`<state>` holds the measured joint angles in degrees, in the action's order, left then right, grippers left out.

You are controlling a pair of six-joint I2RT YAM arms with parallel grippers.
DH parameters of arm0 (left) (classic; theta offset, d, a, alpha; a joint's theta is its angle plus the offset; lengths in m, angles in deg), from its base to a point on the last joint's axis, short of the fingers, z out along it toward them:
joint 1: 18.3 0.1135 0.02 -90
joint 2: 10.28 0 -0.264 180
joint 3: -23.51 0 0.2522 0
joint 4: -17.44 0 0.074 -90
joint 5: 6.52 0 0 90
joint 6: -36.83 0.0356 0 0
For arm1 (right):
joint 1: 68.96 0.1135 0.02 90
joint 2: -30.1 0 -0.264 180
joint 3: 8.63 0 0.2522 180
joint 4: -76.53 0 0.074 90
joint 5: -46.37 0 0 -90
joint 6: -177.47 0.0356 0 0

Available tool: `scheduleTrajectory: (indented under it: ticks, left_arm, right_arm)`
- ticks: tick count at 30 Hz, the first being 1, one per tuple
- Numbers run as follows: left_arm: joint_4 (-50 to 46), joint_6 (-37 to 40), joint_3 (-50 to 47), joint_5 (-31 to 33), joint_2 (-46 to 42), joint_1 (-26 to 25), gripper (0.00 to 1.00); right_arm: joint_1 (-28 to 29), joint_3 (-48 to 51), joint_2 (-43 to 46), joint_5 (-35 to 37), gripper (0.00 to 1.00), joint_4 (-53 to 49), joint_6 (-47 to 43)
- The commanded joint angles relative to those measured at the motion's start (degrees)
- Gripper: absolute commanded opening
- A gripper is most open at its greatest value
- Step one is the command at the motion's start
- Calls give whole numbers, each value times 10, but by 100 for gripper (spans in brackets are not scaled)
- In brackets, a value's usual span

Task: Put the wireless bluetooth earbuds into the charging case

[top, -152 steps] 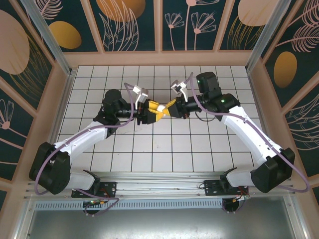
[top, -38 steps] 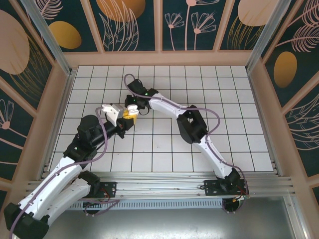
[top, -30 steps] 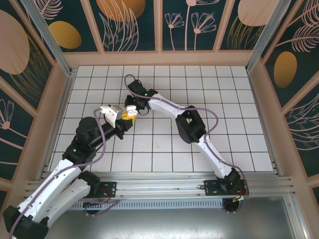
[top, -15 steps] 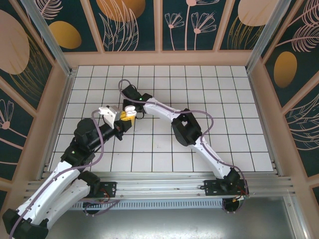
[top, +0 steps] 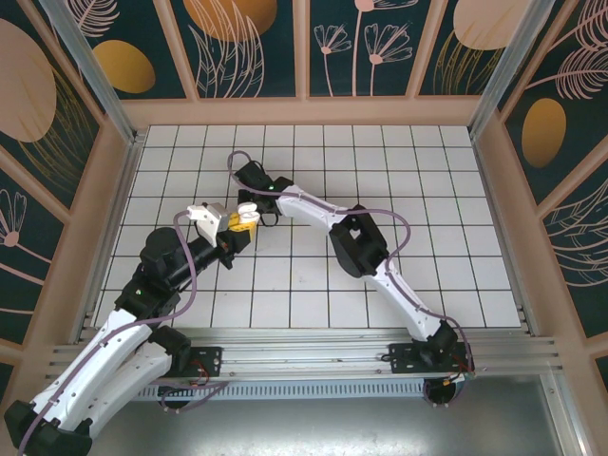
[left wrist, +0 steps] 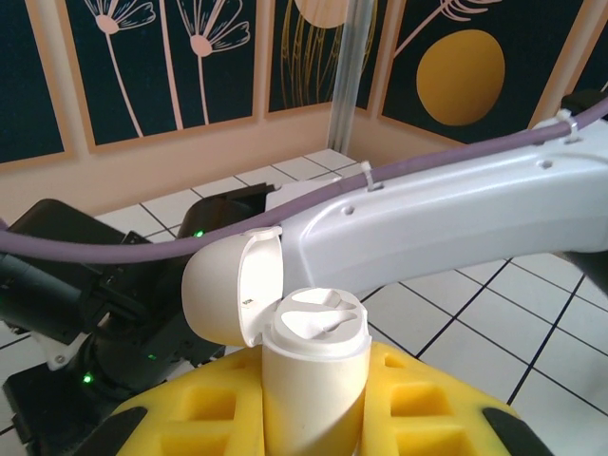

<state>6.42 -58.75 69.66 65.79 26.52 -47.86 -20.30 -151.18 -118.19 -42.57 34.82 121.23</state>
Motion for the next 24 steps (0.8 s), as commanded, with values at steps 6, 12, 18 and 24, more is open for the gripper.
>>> scheduleTrajectory:
  ticks: [6,12,18,24]
  left_arm:
    - [26,-13,-8,-18,11,0,13]
    - [78,-33,-19,-44,45,0,14]
    - [131,-46,-15,-81,113,0,13]
    - [143,-40,-7,-87,143,0,13]
  right_arm:
    - [-39,264,177,1,4,31,-29]
    - [-66,481,314,4,4,61,-35]
    - [-96,580,385,1,14,51,-39]
    - [-102,545,402,9,34,10,-54]
